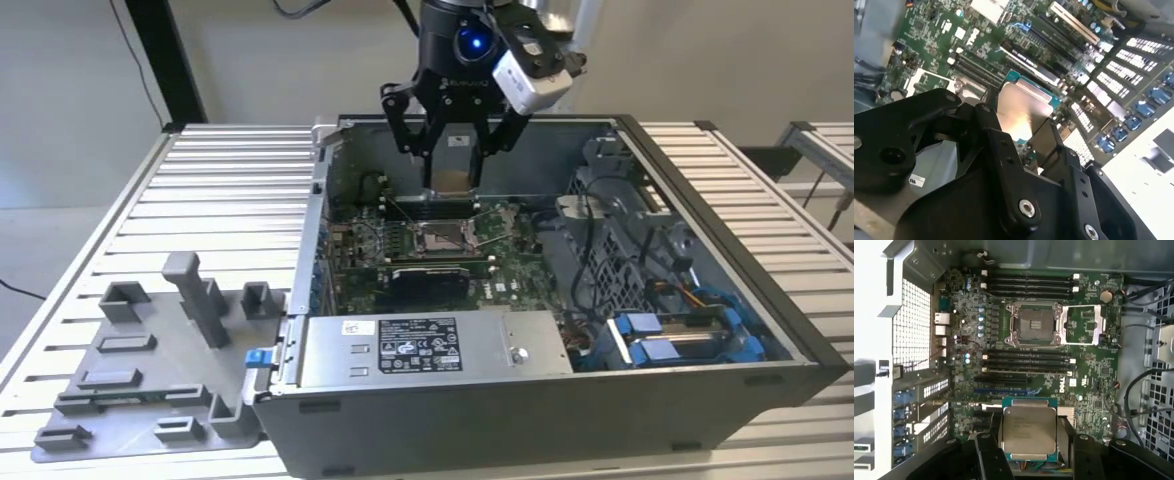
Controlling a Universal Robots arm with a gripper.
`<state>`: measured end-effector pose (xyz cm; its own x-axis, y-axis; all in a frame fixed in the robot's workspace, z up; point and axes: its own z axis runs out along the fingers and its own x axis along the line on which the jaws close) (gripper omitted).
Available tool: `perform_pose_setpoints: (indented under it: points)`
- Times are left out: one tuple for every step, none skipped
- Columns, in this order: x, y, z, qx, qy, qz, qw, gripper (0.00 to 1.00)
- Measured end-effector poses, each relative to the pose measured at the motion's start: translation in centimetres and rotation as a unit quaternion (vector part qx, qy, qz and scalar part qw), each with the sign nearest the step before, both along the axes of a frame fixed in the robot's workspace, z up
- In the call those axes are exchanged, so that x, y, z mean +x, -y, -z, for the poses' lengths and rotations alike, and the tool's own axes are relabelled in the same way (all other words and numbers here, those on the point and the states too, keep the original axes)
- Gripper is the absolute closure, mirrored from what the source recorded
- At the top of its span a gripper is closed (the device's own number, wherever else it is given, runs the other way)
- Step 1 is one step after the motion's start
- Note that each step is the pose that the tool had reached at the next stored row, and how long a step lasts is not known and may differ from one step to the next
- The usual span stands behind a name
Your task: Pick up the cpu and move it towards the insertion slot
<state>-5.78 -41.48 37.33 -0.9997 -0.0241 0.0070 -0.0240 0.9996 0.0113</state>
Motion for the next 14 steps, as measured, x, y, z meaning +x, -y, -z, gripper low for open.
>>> perform_pose_setpoints:
  points:
    - [0.00, -0.46, 0.00, 0.0000, 0.0000, 0.000, 1.00000, 1.00]
    - [0.00, -0.91, 0.01, 0.0000, 0.0000, 0.000, 1.00000, 1.00]
    - [0.00, -1.37, 0.01, 0.0000, 0.0000, 0.000, 1.00000, 1.00]
    - [0.00, -1.83, 0.01, 0.0000, 0.0000, 0.000, 1.00000, 1.00]
    - [0.00, -2.26, 0.02, 0.0000, 0.0000, 0.000, 1.00000, 1.00]
    - [0.00, -2.72, 0.02, 0.0000, 0.0000, 0.000, 1.00000, 1.00]
    - [0.00, -3.12, 0.03, 0.0000, 0.0000, 0.000, 1.00000, 1.00]
    - [0.00, -3.52, 0.03, 0.0000, 0.0000, 0.000, 1.00000, 1.00]
    - [0.00, -3.91, 0.03, 0.0000, 0.0000, 0.000, 1.00000, 1.00]
    - [0.00, -4.28, 0.04, 0.0000, 0.0000, 0.000, 1.00000, 1.00]
    - [0.00, -4.71, 0.04, 0.0000, 0.0000, 0.000, 1.00000, 1.00]
    - [0.00, -5.16, 0.05, 0.0000, 0.0000, 0.000, 1.00000, 1.00]
    - [0.00, -5.61, 0.05, 0.0000, 0.0000, 0.000, 1.00000, 1.00]
    - [0.00, -6.05, 0.06, 0.0001, 0.0000, 0.000, 1.00000, 1.00]
